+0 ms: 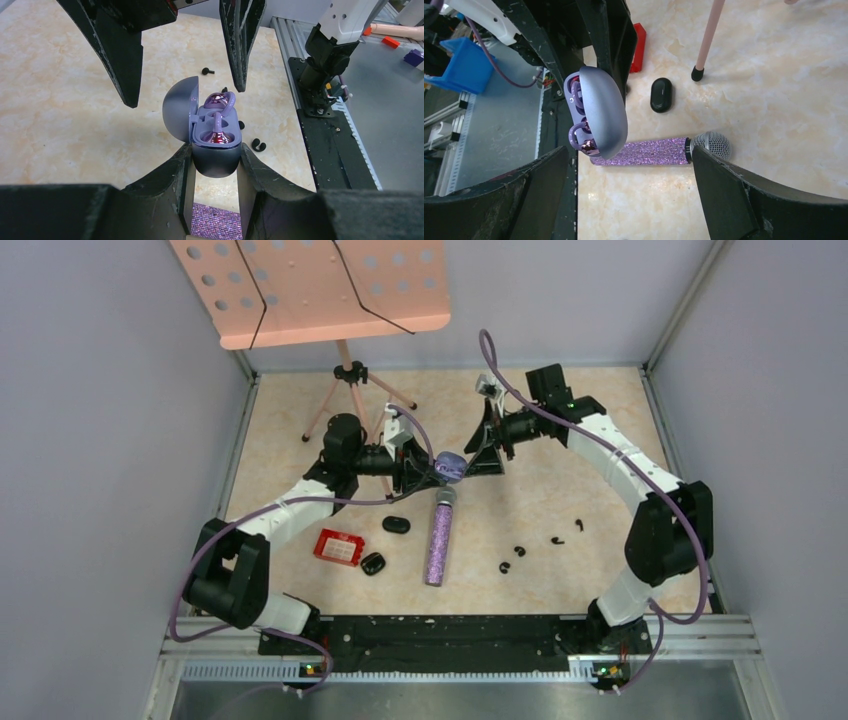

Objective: Insert the wireless bluetooth earbuds into the charging case
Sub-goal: Adjust the earbud with the charging case.

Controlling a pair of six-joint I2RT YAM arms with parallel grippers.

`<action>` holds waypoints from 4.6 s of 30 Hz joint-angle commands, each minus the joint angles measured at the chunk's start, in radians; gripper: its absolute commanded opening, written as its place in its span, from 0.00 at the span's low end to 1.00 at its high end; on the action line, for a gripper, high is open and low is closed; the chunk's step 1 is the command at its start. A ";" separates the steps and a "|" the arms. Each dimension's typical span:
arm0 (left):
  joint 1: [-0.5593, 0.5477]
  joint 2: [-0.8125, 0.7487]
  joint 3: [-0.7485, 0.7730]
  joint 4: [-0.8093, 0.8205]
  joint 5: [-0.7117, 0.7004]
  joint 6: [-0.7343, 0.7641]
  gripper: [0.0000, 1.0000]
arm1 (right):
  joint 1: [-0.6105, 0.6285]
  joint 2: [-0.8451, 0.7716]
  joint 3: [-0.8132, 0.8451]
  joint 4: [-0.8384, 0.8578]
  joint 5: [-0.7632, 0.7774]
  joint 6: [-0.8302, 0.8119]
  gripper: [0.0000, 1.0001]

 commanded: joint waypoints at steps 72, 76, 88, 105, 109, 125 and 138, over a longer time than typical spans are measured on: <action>0.019 -0.078 -0.057 0.077 -0.045 -0.042 0.00 | 0.274 -0.143 0.126 -0.251 0.459 -0.532 0.26; 0.018 -0.079 -0.058 0.079 -0.044 -0.044 0.00 | 0.280 -0.136 0.126 -0.248 0.452 -0.535 0.25; 0.018 -0.084 -0.059 0.063 -0.041 -0.033 0.00 | 0.307 -0.113 0.140 -0.216 0.470 -0.511 0.23; 0.039 -0.089 -0.053 0.109 0.019 -0.042 0.00 | 0.311 -0.140 0.059 -0.137 0.467 -0.459 0.00; 0.039 -0.085 -0.041 0.115 0.037 -0.048 0.00 | 0.273 -0.159 0.009 -0.044 0.383 -0.388 0.00; 0.056 -0.088 -0.030 0.161 0.069 -0.095 0.00 | 0.227 -0.235 -0.118 0.193 0.275 -0.237 0.00; 0.090 -0.097 -0.012 0.180 0.106 -0.148 0.00 | 0.217 -0.290 -0.198 0.305 0.269 -0.152 0.00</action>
